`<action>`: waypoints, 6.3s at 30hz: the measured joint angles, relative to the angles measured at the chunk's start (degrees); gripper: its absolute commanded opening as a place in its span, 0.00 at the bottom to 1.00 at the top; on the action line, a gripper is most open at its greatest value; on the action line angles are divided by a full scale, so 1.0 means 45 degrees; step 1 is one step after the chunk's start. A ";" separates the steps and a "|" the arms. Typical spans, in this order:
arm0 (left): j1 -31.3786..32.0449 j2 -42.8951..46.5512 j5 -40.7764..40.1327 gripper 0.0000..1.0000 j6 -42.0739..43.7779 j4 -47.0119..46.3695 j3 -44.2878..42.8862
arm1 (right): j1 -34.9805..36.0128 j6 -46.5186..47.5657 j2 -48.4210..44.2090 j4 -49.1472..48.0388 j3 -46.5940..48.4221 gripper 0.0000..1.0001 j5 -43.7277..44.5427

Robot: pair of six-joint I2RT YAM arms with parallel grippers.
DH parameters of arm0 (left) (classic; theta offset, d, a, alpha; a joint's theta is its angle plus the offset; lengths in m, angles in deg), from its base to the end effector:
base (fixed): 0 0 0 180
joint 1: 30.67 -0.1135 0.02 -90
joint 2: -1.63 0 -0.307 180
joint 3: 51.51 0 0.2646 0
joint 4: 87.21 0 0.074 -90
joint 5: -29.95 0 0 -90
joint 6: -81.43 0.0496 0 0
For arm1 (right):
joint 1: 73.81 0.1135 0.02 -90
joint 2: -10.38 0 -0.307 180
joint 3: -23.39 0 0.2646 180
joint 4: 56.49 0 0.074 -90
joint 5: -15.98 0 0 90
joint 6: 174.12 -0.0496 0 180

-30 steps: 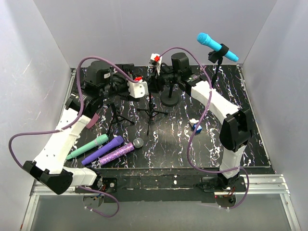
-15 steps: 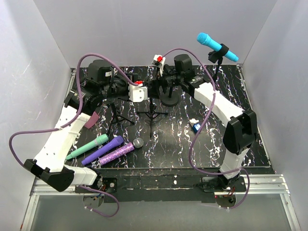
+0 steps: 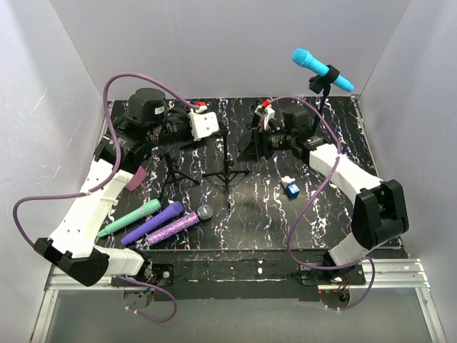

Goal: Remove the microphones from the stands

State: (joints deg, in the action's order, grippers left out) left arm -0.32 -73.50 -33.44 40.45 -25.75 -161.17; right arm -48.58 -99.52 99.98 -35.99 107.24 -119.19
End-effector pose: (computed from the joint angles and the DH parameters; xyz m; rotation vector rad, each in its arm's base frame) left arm 0.2172 -0.1529 0.5066 1.4830 1.3380 -0.2645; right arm 0.3277 0.1933 0.3458 -0.6994 1.9842 1.2343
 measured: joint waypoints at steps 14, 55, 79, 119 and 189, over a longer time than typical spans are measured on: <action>0.0384 0.0253 -0.0325 0.34 -0.1200 -0.0369 0.0223 | 0.0165 -0.1103 0.1851 -0.0311 -0.0311 0.57 0.0058; 0.0393 0.0486 -0.0753 0.34 -0.2127 -0.0894 0.0661 | 0.2987 1.9011 -0.0034 -1.2667 -0.7771 0.69 0.3798; 0.0389 0.0607 -0.0675 0.36 -0.2127 -0.0942 0.0801 | 0.0957 0.2705 0.0835 0.0078 -0.0811 0.55 0.0063; 0.0437 0.0699 -0.0418 0.36 -0.1574 -0.0452 0.0753 | 0.1943 0.9695 0.0219 -0.3050 -0.2390 0.01 0.1530; 0.0442 0.0573 -0.0486 0.38 -0.1316 -0.0408 0.0680 | 0.0976 0.5081 0.1360 0.0549 0.0233 0.68 0.0918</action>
State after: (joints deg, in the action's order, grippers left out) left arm 1.67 -70.92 -35.63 34.52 -27.58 -158.11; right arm -44.19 -76.66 106.10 -33.52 108.29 -115.06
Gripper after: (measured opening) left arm 0.476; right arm 0.677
